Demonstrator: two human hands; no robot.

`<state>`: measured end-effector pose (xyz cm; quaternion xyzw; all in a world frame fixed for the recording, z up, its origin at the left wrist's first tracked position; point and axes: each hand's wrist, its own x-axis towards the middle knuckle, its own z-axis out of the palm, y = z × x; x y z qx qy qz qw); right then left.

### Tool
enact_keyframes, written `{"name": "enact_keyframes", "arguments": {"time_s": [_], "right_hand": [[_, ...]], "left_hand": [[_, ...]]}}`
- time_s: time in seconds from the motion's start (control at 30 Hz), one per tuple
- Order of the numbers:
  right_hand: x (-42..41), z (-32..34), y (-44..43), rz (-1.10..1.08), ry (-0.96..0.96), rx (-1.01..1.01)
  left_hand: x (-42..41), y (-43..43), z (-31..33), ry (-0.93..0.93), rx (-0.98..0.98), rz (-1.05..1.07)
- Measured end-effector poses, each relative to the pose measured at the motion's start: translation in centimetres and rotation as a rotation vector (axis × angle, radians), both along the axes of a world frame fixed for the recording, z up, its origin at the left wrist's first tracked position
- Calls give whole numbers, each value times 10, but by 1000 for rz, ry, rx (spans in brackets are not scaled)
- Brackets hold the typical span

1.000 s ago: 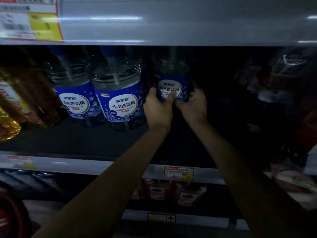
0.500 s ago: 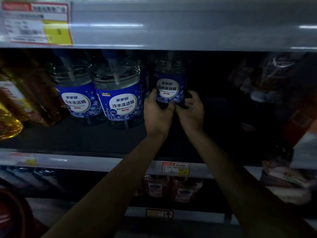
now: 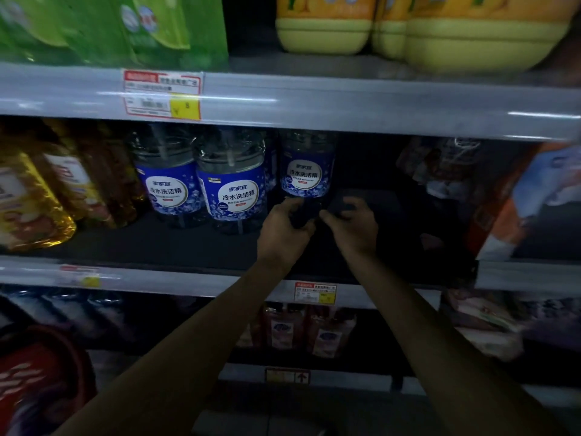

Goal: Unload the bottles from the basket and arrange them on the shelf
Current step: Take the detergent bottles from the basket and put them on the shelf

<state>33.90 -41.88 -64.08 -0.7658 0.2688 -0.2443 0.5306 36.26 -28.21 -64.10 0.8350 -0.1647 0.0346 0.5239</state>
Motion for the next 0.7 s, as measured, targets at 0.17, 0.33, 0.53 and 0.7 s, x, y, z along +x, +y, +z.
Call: {"name": "enact_keyframes", "arguments": {"time_s": [0.17, 0.33, 0.53, 0.7], "right_hand": [[-30, 24, 14, 102, 111, -218], [-75, 56, 28, 225, 184, -383], [-117, 73, 78, 433, 202, -482], [-137, 84, 141, 648, 207, -647]], "left_hand": [[-21, 27, 16, 14, 117, -63], [-47, 65, 36, -51, 177, -98], [-85, 133, 50, -189, 352, -49], [-127, 215, 54, -228, 507, 25]]}}
